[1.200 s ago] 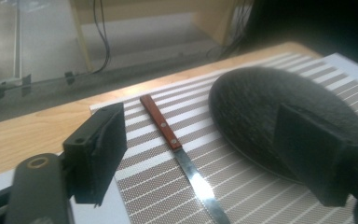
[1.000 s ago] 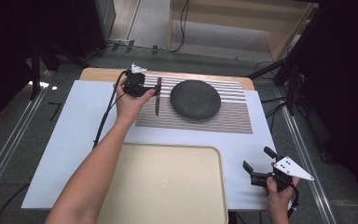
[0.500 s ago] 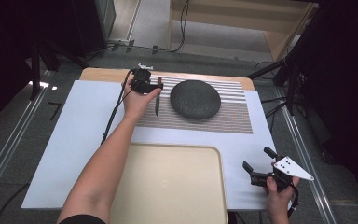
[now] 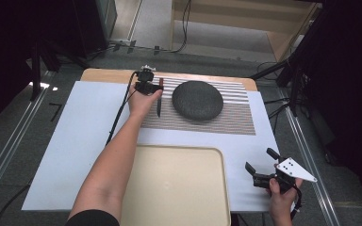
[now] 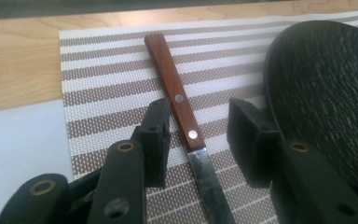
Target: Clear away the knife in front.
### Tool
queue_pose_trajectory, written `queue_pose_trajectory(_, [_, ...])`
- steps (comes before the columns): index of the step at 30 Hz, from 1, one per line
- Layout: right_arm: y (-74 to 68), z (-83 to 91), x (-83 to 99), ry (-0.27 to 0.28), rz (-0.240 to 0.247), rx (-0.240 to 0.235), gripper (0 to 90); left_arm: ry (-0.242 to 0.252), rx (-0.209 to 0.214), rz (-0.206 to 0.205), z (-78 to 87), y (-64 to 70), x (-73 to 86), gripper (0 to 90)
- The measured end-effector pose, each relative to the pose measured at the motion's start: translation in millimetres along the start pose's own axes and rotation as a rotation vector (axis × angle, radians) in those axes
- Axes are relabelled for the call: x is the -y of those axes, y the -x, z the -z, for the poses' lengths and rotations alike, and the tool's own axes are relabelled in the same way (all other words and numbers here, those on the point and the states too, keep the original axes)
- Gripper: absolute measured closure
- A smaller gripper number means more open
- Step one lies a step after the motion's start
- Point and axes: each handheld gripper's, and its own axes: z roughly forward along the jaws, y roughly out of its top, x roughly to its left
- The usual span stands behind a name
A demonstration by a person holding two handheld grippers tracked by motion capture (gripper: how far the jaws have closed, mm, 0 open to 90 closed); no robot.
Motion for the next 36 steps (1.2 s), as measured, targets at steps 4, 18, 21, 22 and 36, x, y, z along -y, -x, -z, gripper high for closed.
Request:
queue_pose_trajectory(4, [-0.2, -0.2, 0.0, -0.001, 0.000, -0.001, 0.0, -0.017, 0.002, 0.010, -7.1, -0.6, 3.0, 62.1])
queue_pose_trajectory(18, [-0.3, -0.4, 0.0, -0.003, 0.001, -0.001, 0.0, -0.039, -0.043, 0.051, -22.5, 3.6, 7.6, 67.0])
queue_pose_trajectory(21, [-0.3, -0.7, -0.1, -0.002, 0.000, -0.001, 0.0, -0.050, -0.069, 0.030, -24.0, 7.5, 5.9, 67.5])
queue_pose_trajectory(22, [-0.3, -0.7, -0.1, -0.002, 0.000, -0.001, 0.0, -0.050, -0.069, 0.030, -24.0, 7.5, 5.9, 67.2])
queue_pose_trajectory(36, [-0.4, -1.2, 0.0, -0.006, 0.000, -0.004, 0.0, -0.125, -0.120, -0.040, -21.8, 12.6, 0.8, 77.3])
